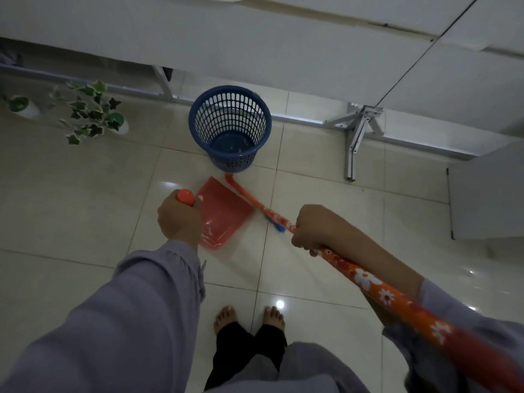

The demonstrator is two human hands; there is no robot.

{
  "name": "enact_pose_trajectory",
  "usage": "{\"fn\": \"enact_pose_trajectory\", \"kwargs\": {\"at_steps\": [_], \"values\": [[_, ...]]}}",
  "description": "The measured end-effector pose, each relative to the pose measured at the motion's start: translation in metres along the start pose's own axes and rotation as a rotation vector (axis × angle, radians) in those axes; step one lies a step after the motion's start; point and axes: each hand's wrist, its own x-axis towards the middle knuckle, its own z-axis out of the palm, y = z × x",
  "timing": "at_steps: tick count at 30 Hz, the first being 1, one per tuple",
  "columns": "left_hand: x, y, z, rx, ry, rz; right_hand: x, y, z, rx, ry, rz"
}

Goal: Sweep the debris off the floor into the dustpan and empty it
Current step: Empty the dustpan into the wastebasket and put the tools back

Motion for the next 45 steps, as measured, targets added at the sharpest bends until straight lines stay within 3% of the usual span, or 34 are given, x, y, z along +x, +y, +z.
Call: {"fn": "enact_pose_trajectory", "kwargs": {"at_steps": [4,15,25,33,40,45], "values": [[0.005,-0.008,-0.005,-0.027,-0.015,-0.009,0.004,-0.019,-0.005,-0.089,0.103,-0.027],[0.004,-0.030,-0.017,-0.049,0.008,0.014,-0.017,-0.053,0.035,-0.090,-0.045,-0.109],[0.008,-0.055,-0.058,-0.050,0.027,0.005,-0.021,-0.072,0.018,-0.127,0.082,-0.067],[0.009,-0.074,-0.061,-0.103,0.026,-0.059,-0.028,-0.107,0.058,-0.119,-0.027,-0.104],[0.000,-0.062,-0.089,-0.165,0.076,-0.094,-0.051,-0.079,0.033,0.124,0.002,-0.049],[-0.013,-0.057,-0.115,-0.177,0.064,-0.115,-0.081,-0.066,0.012,-0.046,-0.017,0.019]]}}
